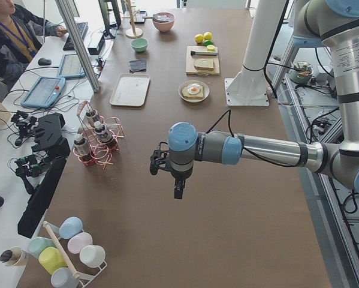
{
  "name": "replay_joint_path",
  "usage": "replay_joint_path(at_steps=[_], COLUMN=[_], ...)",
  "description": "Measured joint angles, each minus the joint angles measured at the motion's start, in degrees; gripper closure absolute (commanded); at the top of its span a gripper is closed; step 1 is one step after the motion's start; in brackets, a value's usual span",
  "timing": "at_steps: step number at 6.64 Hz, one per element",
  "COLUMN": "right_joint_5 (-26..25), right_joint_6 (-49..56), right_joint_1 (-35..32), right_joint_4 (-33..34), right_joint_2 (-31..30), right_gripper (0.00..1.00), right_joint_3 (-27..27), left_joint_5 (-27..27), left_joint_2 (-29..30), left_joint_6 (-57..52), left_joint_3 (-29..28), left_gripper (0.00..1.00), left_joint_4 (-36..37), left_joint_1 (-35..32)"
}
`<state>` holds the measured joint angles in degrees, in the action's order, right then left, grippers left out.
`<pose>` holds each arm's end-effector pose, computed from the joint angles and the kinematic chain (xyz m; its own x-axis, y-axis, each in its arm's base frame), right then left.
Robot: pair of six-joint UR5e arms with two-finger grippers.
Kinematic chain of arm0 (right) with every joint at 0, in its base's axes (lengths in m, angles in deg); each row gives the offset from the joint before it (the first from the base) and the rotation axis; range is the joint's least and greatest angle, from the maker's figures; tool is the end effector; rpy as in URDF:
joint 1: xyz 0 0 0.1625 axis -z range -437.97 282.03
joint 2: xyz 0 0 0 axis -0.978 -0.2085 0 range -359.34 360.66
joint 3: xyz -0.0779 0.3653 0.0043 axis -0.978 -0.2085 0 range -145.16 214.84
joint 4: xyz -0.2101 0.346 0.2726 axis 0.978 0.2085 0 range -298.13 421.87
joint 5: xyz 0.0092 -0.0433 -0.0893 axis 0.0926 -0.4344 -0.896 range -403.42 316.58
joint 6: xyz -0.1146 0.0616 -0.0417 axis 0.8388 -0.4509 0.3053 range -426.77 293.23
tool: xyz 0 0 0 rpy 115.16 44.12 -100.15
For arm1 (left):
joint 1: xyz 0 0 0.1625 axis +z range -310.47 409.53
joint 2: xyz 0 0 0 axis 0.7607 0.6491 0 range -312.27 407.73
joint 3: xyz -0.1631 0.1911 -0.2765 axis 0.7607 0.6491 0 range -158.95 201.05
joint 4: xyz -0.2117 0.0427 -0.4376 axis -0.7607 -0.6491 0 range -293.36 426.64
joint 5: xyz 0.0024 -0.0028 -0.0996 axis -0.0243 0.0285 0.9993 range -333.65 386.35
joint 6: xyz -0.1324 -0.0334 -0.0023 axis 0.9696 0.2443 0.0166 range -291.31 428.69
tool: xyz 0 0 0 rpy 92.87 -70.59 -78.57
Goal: Make sandwich and place on tray
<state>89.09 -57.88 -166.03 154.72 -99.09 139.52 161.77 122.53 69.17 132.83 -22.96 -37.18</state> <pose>0.0239 -0.5088 0.5873 0.7218 -0.2032 0.6616 0.1472 0.9791 0.1402 -0.0085 -0.4790 0.5537 0.6968 0.1084 -0.7090 -0.0513 0.9935 0.1015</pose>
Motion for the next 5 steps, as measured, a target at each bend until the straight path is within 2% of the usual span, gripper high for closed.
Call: replay_joint_path(at_steps=[5], right_joint_5=[2.1], right_joint_6=[-0.2], right_joint_1=[0.0], right_joint_4=[-0.1], right_joint_2=[-0.3], right_gripper=[0.00], right_joint_3=[0.4], left_joint_5=[0.2], left_joint_2=[0.2], left_joint_6=[-0.1], left_joint_3=[0.3], left_gripper=[0.02], left_joint_4=[-0.1], left_joint_1=[0.3])
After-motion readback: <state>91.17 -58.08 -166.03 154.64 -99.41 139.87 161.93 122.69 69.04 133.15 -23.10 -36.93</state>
